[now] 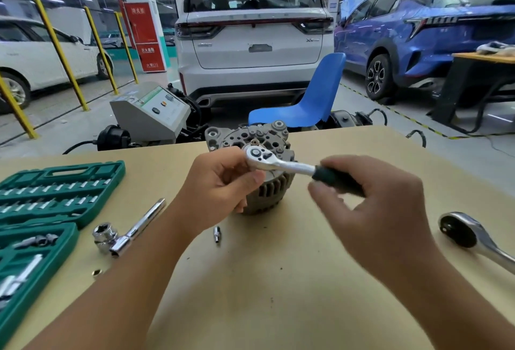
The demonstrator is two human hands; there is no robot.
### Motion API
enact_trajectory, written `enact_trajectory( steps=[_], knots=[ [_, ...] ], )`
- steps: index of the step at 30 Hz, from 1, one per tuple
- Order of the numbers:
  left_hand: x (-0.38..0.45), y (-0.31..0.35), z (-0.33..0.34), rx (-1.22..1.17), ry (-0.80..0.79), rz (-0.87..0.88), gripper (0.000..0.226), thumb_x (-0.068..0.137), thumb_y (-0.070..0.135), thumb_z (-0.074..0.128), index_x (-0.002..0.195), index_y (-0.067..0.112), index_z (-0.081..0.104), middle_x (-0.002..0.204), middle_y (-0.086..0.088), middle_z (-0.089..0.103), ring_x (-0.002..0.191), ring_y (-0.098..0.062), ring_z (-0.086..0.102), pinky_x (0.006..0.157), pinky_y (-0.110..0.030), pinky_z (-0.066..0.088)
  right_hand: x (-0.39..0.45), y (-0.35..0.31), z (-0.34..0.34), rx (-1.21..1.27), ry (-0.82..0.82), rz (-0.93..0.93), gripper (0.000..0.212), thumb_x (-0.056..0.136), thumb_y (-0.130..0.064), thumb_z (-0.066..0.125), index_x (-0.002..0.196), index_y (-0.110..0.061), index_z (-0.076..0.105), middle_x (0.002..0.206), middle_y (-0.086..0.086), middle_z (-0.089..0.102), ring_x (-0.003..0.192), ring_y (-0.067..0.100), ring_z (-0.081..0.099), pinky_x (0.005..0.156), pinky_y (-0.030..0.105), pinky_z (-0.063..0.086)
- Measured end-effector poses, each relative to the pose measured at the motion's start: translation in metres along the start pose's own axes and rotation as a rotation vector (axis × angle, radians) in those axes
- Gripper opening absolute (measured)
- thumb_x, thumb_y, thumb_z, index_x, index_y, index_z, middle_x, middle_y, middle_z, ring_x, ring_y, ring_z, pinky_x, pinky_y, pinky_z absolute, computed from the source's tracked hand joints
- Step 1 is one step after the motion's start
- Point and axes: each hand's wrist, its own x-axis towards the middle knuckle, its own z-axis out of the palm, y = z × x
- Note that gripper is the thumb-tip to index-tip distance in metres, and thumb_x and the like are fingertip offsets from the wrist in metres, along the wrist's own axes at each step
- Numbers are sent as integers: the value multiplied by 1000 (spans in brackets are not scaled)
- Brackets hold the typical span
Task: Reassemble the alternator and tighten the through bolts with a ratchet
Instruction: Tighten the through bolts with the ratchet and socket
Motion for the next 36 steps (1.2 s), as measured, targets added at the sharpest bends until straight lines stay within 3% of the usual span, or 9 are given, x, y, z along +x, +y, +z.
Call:
enact_trajectory(
  steps=[3, 7, 10, 14, 19, 26, 29, 32, 36],
  knots=[
    [0, 5, 3, -15, 30, 70, 16, 94, 44, 73, 90, 29, 76, 69, 7, 62, 44, -18, 60, 43, -27, 47, -28, -27, 10, 162, -75, -137, 28, 78, -29, 74, 104, -40, 69, 75, -5, 66, 63, 12, 62, 58, 25, 49],
    [1, 6, -1, 10, -44, 75, 12, 97, 32, 69, 93, 41, 75, 74, 11, 63, 49, -16, 62, 45, -29, 50, -31, -24, 10, 435, -98, 67, 36, 73, -26, 82, 98, -50, 73, 79, -10, 73, 60, 8, 67, 54, 20, 52],
    [1, 1, -3, 20, -61, 12, 13, 95, 31, 68, 99, 21, 77, 76, 4, 63, 51, -18, 62, 46, -32, 51, -11, 0, -1, 258, 71, 167, 26, 77, -22, 89, 93, -37, 76, 85, -22, 74, 80, -3, 69, 70, 7, 47],
    [1, 2, 3, 65, -20, 21, 21, 95, 34, 67, 102, 17, 76, 72, 2, 63, 49, -16, 61, 44, -29, 50, -6, -1, -7, 17, 60, 129, 14, 88, -26, 74, 101, -29, 79, 86, -18, 73, 82, 8, 66, 78, 38, 55],
    [-2, 7, 11, 53, 82, 49, 14, 94, 29, 68, 99, 42, 70, 71, -3, 63, 47, -10, 58, 44, -20, 47, -12, -47, -9, -62, -363, 15, 32, 73, -40, 63, 105, -39, 60, 73, -6, 66, 61, 12, 62, 48, 38, 54],
    [0, 7, 4, 62, -17, 11, 19, 97, 18, 69, 99, 37, 71, 76, 3, 66, 50, -13, 60, 45, -25, 48, 52, -48, 7, -610, -493, 33, 34, 85, -17, 55, 110, -36, 67, 101, -7, 64, 101, 25, 53, 86, 40, 40],
    [0, 3, 6, 43, 14, 16, 10, 97, 29, 66, 100, 20, 69, 75, 2, 66, 49, -13, 59, 44, -26, 47, 49, -57, 10, -444, -497, -21, 8, 86, -33, 64, 83, -26, 62, 73, -5, 59, 71, 19, 57, 57, 31, 41],
    [-1, 0, 4, 19, 22, 13, 12, 96, 26, 64, 98, 15, 70, 81, -3, 69, 56, -23, 65, 47, -36, 54, 39, -64, 1, -106, -668, 72, 25, 77, -34, 68, 66, -17, 53, 57, 2, 55, 46, 15, 60, 34, 33, 43],
    [2, 1, -3, -17, -89, 23, 12, 99, 13, 64, 104, 22, 71, 85, 0, 72, 57, -19, 63, 49, -31, 52, 46, -43, -3, -296, -585, 15, 15, 80, -15, 63, 83, -27, 70, 64, -3, 58, 65, 21, 60, 54, 39, 54]
  ],
)
